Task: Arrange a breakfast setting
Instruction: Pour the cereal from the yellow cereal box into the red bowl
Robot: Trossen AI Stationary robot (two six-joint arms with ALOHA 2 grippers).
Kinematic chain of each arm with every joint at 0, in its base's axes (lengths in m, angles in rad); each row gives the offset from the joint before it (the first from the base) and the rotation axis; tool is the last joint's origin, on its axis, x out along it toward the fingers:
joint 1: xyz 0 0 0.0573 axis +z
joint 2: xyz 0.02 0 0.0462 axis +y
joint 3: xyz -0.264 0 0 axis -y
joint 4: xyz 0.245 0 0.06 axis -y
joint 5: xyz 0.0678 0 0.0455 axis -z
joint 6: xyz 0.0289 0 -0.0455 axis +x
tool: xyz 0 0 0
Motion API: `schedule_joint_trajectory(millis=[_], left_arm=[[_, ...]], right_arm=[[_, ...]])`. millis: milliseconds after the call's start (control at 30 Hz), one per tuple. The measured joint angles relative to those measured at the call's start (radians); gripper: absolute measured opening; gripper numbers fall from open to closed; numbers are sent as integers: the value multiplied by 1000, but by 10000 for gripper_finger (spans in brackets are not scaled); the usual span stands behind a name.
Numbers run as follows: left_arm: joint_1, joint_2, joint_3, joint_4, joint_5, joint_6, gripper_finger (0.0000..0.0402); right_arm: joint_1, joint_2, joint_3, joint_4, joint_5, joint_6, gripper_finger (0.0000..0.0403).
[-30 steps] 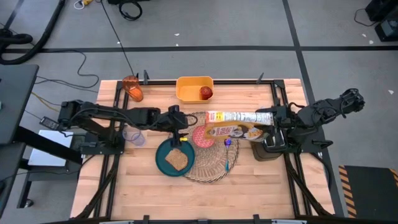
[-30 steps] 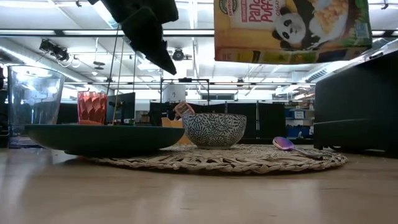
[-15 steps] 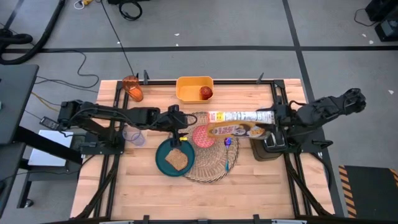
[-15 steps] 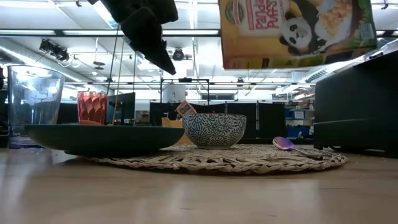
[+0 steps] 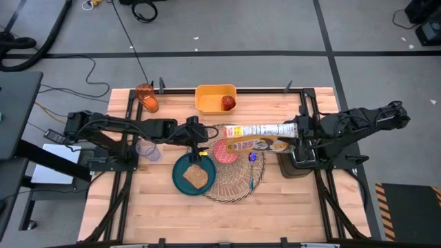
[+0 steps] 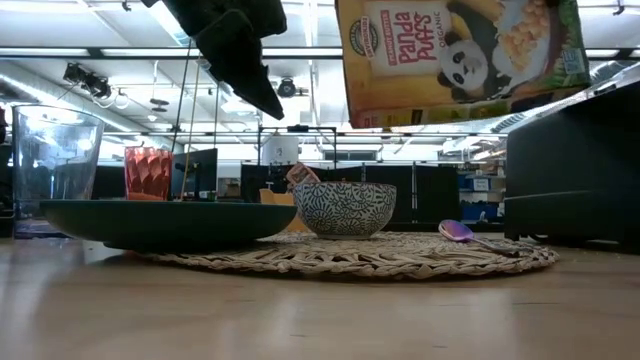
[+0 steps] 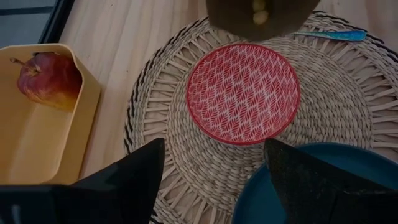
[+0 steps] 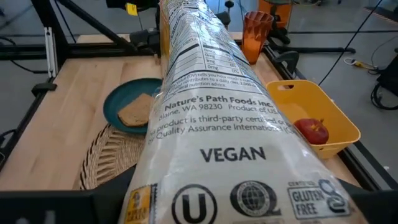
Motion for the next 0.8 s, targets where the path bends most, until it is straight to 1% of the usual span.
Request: schedule_joint_trajectory(millis=[100, 300, 467, 667, 733, 800], left_arm=[[0, 0, 0, -2, 0, 1, 283], [0, 0, 0, -20, 0, 4, 283], [0, 0, 0, -35, 0, 4, 283], [0, -20, 0, -44, 0, 2, 283], [0, -31, -1, -75, 0, 1, 283], [0, -39, 0, -63, -1, -1, 283]], right_arm=[[-16, 23, 6, -18, -21, -10, 215], [-43, 90, 73, -40, -49, -55, 215], [-65, 127, 108, -93, -63, -65, 215], [-83, 135, 109, -92, -92, -65, 215], [-85, 139, 109, -87, -107, -69, 215], [-88, 143, 110, -84, -107, -80, 215]])
